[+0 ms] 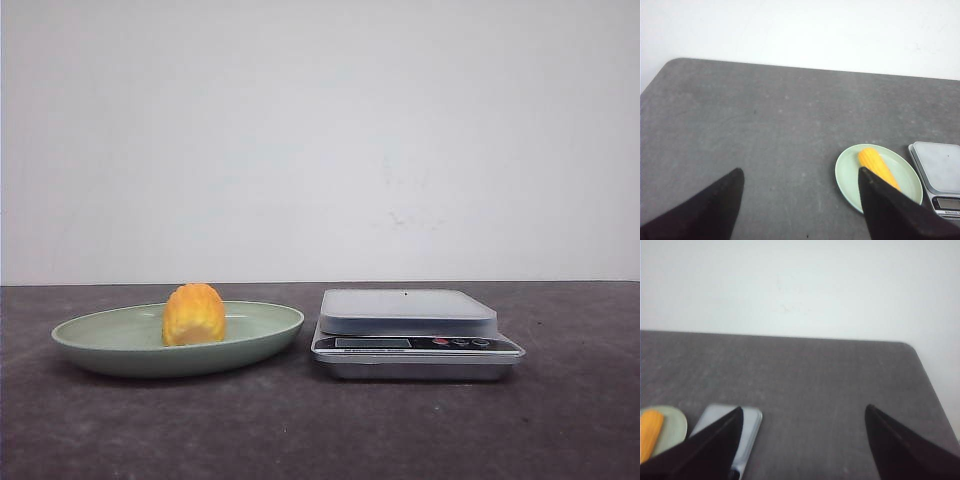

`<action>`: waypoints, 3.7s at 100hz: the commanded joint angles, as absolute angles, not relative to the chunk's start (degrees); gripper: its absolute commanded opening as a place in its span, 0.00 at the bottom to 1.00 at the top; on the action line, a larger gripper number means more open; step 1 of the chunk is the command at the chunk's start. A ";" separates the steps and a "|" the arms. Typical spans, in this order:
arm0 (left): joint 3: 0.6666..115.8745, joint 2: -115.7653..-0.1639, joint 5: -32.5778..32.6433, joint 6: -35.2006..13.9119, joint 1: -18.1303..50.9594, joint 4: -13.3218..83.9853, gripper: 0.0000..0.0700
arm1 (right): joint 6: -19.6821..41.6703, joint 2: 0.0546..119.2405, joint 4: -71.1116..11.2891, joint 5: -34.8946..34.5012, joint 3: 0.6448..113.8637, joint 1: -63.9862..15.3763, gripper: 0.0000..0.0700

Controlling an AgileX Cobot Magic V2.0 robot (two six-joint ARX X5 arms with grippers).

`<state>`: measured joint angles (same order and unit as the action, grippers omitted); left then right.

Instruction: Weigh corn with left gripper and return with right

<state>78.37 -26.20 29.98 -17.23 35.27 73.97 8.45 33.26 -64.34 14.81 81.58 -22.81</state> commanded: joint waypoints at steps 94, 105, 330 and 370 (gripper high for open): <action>60.47 -15.66 29.98 -15.90 35.64 58.33 0.02 | 14.59 26.06 -61.76 13.54 66.32 -23.05 0.01; 60.47 -15.66 29.98 -15.90 35.64 58.33 0.02 | 14.59 26.06 -61.76 13.56 66.32 -23.05 0.01; 0.80 -0.19 5.93 -11.16 4.12 10.48 0.02 | 14.59 26.06 -61.73 13.56 66.32 -23.05 0.01; 0.80 -0.19 5.93 -11.18 4.12 10.48 0.02 | 14.59 26.06 -61.73 13.56 66.32 -23.05 0.01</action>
